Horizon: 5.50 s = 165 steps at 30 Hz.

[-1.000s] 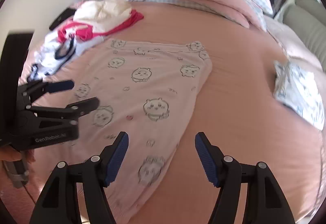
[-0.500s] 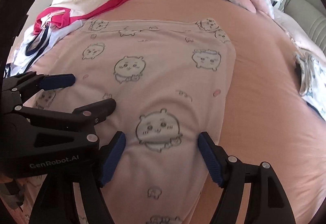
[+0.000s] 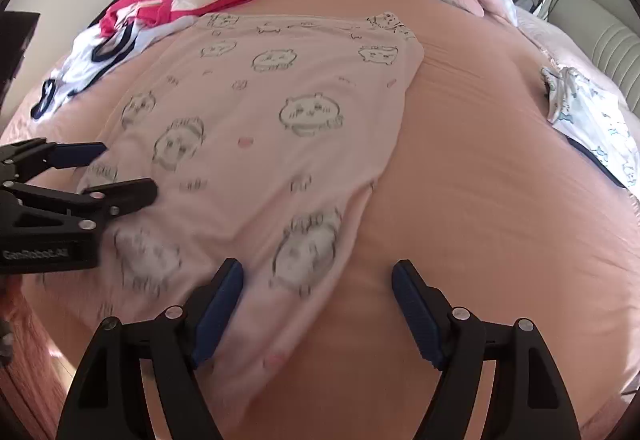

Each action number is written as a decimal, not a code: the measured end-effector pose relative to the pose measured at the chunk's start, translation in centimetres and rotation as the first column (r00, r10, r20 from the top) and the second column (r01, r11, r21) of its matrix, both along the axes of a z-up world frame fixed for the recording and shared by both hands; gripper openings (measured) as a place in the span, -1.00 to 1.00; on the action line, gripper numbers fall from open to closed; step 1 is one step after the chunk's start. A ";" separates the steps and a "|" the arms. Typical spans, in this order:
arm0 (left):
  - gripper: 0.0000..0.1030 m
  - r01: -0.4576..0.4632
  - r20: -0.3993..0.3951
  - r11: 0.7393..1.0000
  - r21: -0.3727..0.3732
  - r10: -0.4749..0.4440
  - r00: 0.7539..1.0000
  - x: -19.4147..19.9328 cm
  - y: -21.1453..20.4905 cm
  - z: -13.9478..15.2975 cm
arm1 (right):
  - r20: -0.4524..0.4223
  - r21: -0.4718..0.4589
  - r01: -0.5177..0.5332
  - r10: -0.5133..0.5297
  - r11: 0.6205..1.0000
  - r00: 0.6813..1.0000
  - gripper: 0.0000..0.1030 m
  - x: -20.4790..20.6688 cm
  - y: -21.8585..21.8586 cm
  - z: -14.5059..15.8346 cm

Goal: Fold clothes

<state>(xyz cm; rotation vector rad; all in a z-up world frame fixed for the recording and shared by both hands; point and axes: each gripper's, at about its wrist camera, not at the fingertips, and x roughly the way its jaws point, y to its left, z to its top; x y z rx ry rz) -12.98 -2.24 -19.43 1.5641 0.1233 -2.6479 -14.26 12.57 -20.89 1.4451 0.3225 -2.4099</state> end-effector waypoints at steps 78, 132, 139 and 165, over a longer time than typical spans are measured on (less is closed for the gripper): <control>0.66 -0.145 -0.141 0.971 0.192 0.173 0.975 7.1 -3.0 3.0 | -0.009 -0.194 0.115 -0.119 0.974 0.993 0.48 3.6 4.2 2.8; 0.69 0.006 -0.025 0.997 -0.074 -0.008 1.000 1.6 -9.7 0.9 | 0.033 -0.036 -0.119 0.120 0.992 0.992 0.46 -1.5 -10.5 2.4; 0.68 -0.005 -0.056 0.999 -0.053 0.002 0.998 2.4 -10.8 1.3 | 0.028 0.063 -0.122 0.120 0.991 0.992 0.47 1.6 -11.9 0.6; 0.68 -0.058 0.012 0.993 -0.104 0.060 0.998 0.9 -9.3 1.5 | 0.155 -0.051 -0.019 0.027 0.998 0.987 0.45 0.6 -5.8 1.7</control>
